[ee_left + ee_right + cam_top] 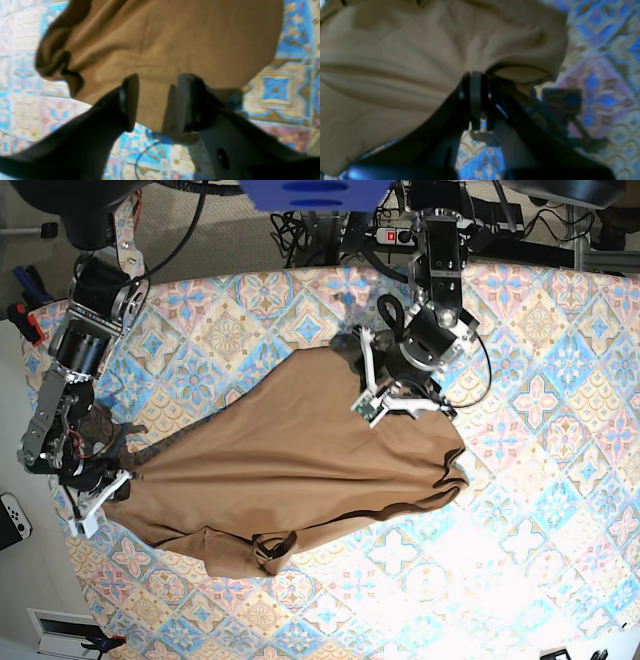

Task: Layout the t-shirt on the table in an organized manner, then fold the t-shirt properly
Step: 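Pull the held corner with the left gripper away from the right gripper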

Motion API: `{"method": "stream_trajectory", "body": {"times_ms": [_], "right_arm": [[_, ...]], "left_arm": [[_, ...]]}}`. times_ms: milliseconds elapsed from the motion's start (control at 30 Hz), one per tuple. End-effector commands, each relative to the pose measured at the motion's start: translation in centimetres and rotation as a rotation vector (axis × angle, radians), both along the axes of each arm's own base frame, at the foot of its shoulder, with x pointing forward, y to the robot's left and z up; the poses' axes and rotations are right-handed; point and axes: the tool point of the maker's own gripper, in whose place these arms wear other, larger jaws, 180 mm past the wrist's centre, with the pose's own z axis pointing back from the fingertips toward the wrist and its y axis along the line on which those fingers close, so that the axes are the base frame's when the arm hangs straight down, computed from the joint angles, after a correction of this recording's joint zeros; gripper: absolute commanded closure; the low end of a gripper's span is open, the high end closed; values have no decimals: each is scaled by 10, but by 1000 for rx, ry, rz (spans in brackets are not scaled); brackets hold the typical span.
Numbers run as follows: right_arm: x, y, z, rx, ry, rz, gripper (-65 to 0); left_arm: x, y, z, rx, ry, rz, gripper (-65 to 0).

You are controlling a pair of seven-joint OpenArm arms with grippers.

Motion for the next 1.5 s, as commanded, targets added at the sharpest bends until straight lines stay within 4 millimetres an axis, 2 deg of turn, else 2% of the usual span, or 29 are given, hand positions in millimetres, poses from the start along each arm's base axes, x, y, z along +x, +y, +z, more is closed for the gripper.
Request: {"method": "stream_trajectory", "body": {"times_ms": [0, 67, 267, 333, 500, 733, 833, 1000, 1267, 1367, 1467], "right_arm": [[11, -8, 24, -15, -65, -7, 0], [11, -8, 25, -18, -69, -7, 0], [2, -8, 13, -17, -42, -8, 0], [2, -8, 13, -17, -42, -8, 0], [0, -9, 11, -18, -23, -8, 0], [0, -9, 12, -21, -25, -7, 0], [0, -9, 12, -21, -25, -7, 0], [0, -9, 13, -21, -28, -7, 0], [0, -8, 11, -17, -25, -8, 0], [0, -10, 11, -20, -25, -10, 0], [0, -10, 11, -19, -26, -10, 0]], "left_arm": [[-1, -5, 7, -28, -21, -3, -287], [-8, -5, 1, -26, -1, -7, -306], [-31, -6, -14, -36, 62, -10, -306], [-41, 1, -22, -5, 85, -21, -306], [-64, 3, -38, 109, 115, -175, -309], [-46, 28, -47, 279, 94, -165, -308], [-36, 29, -52, 291, 97, -164, -307], [-35, 8, -72, 311, 142, -253, -308], [-46, -17, -72, 290, 138, -329, -307], [-50, -16, -76, 297, 152, -333, -306], [-56, -10, -97, 317, 216, -340, -306]]}}
